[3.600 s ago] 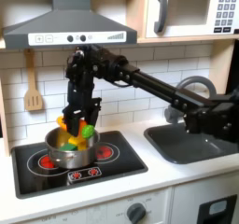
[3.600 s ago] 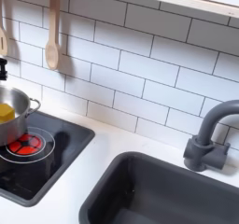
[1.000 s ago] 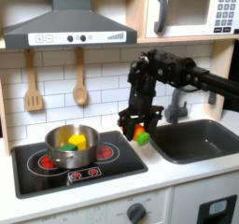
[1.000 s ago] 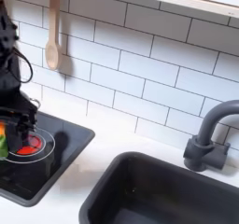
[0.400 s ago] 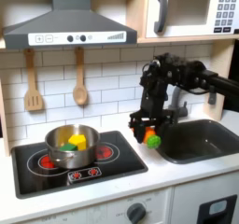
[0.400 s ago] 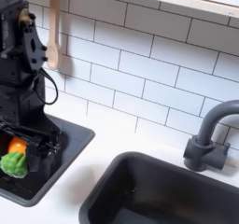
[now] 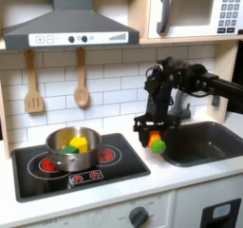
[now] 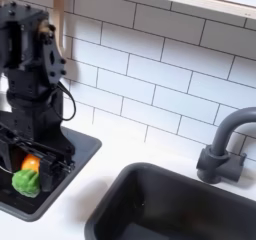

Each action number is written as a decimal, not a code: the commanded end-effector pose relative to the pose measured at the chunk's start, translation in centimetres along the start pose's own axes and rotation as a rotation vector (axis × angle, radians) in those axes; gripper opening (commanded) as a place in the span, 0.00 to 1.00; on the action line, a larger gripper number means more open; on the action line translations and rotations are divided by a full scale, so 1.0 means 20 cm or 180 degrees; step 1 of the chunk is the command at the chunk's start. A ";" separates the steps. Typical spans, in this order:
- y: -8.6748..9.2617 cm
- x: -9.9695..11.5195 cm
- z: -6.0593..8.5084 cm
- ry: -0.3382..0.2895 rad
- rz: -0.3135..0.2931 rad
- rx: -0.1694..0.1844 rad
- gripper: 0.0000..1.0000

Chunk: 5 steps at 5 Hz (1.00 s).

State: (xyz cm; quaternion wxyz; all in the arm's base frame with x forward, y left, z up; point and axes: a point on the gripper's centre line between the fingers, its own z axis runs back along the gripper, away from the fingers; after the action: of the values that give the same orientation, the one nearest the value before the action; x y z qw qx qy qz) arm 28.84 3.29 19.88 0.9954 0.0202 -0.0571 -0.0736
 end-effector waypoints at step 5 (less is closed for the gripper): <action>-0.24 0.07 0.02 -0.0129 -0.0918 -0.0004 0.00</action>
State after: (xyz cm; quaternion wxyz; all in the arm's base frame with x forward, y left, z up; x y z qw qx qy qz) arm 29.49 -1.77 19.99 0.9734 0.0223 -0.0734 -0.2159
